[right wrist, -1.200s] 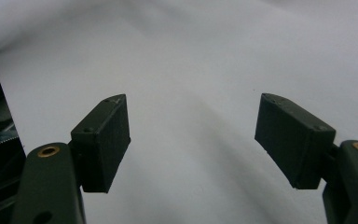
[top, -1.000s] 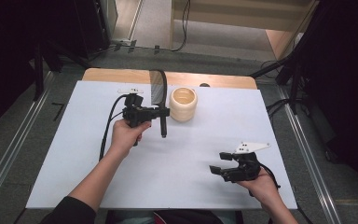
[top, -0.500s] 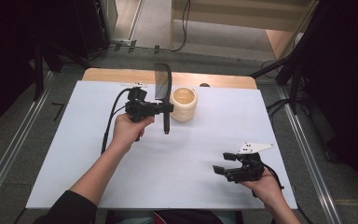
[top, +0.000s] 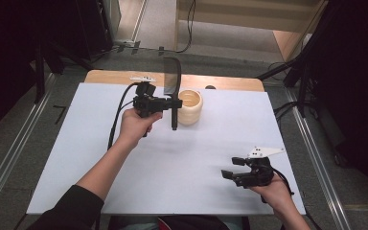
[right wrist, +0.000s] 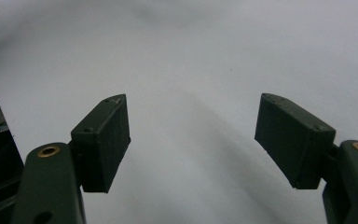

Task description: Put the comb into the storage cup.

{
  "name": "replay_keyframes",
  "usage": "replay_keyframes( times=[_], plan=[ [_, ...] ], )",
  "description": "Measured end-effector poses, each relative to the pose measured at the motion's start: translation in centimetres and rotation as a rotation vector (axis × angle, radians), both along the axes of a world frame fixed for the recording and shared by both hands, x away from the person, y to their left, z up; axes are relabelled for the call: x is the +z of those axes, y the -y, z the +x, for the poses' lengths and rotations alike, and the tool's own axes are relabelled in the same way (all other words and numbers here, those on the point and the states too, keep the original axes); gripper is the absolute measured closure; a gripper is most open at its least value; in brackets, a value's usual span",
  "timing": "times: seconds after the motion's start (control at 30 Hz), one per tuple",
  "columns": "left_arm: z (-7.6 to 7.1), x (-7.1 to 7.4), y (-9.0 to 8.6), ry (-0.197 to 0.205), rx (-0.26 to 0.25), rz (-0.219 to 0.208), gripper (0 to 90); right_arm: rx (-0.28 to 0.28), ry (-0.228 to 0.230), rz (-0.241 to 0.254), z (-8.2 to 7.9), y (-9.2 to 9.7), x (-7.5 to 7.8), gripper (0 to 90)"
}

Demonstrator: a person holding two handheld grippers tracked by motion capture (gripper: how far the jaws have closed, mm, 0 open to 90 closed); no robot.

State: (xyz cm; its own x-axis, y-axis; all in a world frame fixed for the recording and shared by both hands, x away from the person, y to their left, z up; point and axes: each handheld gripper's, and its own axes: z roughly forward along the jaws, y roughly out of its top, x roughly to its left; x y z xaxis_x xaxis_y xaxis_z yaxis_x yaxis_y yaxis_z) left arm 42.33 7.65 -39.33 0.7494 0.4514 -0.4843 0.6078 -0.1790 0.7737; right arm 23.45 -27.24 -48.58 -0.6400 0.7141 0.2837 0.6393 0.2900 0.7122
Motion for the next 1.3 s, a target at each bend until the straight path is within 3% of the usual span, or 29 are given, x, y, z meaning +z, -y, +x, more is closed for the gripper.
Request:
replay_keyframes(
  times=[0.27,0.33,0.77,1.3],
  plan=[
    [0.9,0.6,0.9,0.004,0.013,-0.017,72.9,-0.005,-0.001,0.002,0.0,0.0,0.0,24.4],
    [1.1,1.0,1.3,0.019,0.018,-0.010,72.9,0.000,0.000,0.001,0.1,0.0,0.0,24.5],
    [3.2,1.6,2.1,0.025,0.053,0.012,72.9,0.015,-0.004,0.008,0.2,-0.3,-0.2,24.4],
    [5.0,2.5,2.5,0.075,0.115,0.007,72.9,0.017,-0.005,0.010,0.4,-0.3,-0.1,24.5]
  ],
)
